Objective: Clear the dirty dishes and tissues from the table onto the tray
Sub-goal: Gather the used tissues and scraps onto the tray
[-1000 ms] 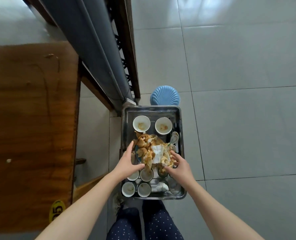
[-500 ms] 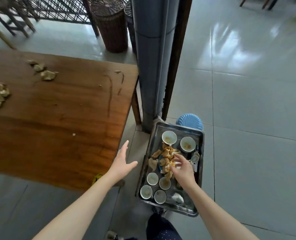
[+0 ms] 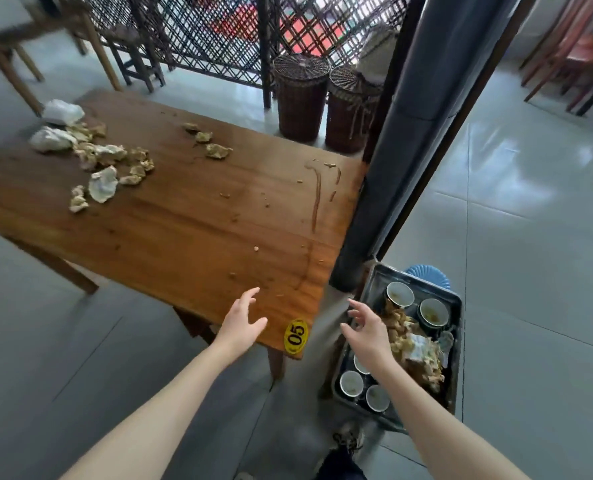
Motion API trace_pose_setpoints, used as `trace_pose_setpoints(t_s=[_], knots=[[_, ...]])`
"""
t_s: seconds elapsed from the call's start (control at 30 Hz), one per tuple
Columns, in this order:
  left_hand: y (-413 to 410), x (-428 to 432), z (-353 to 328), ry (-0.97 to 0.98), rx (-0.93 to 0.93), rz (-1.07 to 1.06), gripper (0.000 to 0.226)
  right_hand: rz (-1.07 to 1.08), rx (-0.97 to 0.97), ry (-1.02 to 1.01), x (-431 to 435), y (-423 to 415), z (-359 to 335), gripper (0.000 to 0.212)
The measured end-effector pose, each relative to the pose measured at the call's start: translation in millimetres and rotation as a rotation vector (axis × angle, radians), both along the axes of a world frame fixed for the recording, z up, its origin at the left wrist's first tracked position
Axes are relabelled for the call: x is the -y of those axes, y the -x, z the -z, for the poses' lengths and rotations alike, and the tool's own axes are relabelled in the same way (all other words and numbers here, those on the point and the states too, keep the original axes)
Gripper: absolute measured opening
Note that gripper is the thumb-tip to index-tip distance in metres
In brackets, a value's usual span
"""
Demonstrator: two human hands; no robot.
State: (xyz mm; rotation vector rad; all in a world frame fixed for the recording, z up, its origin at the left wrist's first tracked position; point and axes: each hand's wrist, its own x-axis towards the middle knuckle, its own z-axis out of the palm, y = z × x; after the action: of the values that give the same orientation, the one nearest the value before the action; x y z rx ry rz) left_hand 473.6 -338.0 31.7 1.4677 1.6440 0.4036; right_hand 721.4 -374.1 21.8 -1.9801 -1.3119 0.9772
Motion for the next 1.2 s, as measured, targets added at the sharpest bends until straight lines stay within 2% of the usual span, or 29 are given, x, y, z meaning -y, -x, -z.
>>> trace_pose_setpoints(t_s=[0.27, 0.63, 0.9, 1.2], knots=[[130.4, 28.3, -13.9, -0.044, 0.064, -0.189, 0.054, -0.117, -0.036, -0.035, -4.7, 141.4, -6.6, 0.043], [274.8, 30.1, -16.8, -0.092, 0.123, -0.478, 0.045, -0.364, -0.019, -0.081, -61.3, 296.3, -10.3, 0.040], [364.9, -23.0, -4.6, -0.099, 0.066, -0.550, 0.044, -0.415, -0.016, -0.081, -129.8, 382.7, 2.9, 0.039], [460.6, -106.6, -10.4, -0.096, 0.054, -0.610, 0.038, -0.421, -0.097, -0.087, -234.0, 484.2, -5.1, 0.039]])
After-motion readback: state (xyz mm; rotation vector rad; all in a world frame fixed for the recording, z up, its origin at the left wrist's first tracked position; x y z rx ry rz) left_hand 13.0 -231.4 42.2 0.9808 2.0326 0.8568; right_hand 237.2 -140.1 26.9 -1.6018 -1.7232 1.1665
